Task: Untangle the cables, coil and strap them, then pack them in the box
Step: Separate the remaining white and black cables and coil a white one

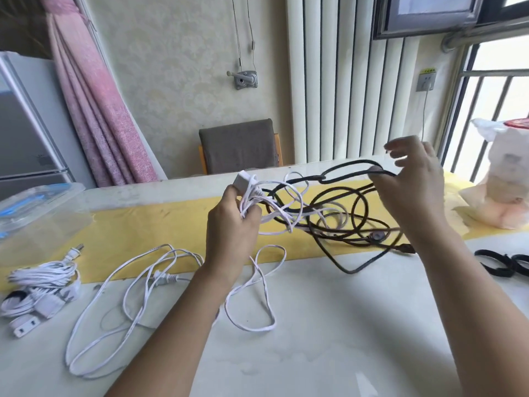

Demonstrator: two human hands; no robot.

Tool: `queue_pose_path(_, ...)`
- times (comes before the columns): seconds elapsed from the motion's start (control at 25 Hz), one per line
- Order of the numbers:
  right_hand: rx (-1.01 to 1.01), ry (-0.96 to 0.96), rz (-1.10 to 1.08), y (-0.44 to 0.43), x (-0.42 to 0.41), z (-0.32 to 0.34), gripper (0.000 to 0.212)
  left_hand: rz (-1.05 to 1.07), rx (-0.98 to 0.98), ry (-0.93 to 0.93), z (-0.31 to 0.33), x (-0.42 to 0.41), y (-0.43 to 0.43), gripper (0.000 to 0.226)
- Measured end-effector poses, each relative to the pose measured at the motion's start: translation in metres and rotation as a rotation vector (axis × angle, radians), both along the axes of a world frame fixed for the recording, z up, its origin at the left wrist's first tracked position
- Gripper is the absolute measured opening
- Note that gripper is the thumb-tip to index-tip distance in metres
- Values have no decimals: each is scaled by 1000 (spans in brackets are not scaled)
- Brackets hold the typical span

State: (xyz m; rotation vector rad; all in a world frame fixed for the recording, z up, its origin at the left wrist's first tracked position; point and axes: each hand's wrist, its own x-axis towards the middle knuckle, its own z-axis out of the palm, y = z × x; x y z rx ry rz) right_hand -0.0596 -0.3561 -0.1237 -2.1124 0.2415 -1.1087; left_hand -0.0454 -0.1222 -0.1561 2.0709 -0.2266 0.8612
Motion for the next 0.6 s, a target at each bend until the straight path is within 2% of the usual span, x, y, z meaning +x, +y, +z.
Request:
queue_pose_path(0.08, 96, 0, 25, -7, 5, 0, 18, 31, 42, -37, -1, 0, 1, 13)
queue_pose_path(0.12, 289, 3, 140, -12, 5, 3, 10, 32, 5, -35, -2, 2, 2, 20)
queue_pose_path(0.16, 524, 59, 285, -20, 5, 9, 5, 11, -111, -6, -3, 6, 6, 23)
queue_pose_path(0.2, 730, 125, 386, -32, 5, 11, 10, -34, -285, 45, -2, 11, 14, 21)
queue_pose_path(0.24, 861, 195, 441, -46, 4, 11, 15, -88, -475, 111, 1, 16, 24, 19)
queue_pose_path(0.28, 885, 272, 415, -56, 2, 9, 17, -144, -652, 183, 3, 20, 33, 21)
queue_pose_path(0.36, 716, 422, 251, -61, 3, 5, 6, -214, -851, 305, 5, 23, 45, 25)
queue_pose_path(0.4, 562, 496, 182, -55, 4, 2, 20, -212, -848, 331, 7, 23, 45, 24)
queue_pose_path(0.44, 373, 562, 145, -43, 5, 0, 43, -211, -819, 339, 8, 21, 43, 21)
queue_pose_path(0.48, 181, 526, 119, -26, 2, 2, 60, -217, -792, 329, 9, 20, 39, 17)
queue_pose_path(0.52, 32, 369, 128, -7, -4, 7, 68, -235, -781, 312, 10, 18, 34, 11)
queue_pose_path(0.56, -54, 173, 230, 12, -10, 12, 69, -251, -770, 297, 11, 16, 29, 5)
queue_pose_path(0.6, -96, 31, 420, 31, -17, 15, 64, -257, -742, 269, 12, 13, 25, 11)
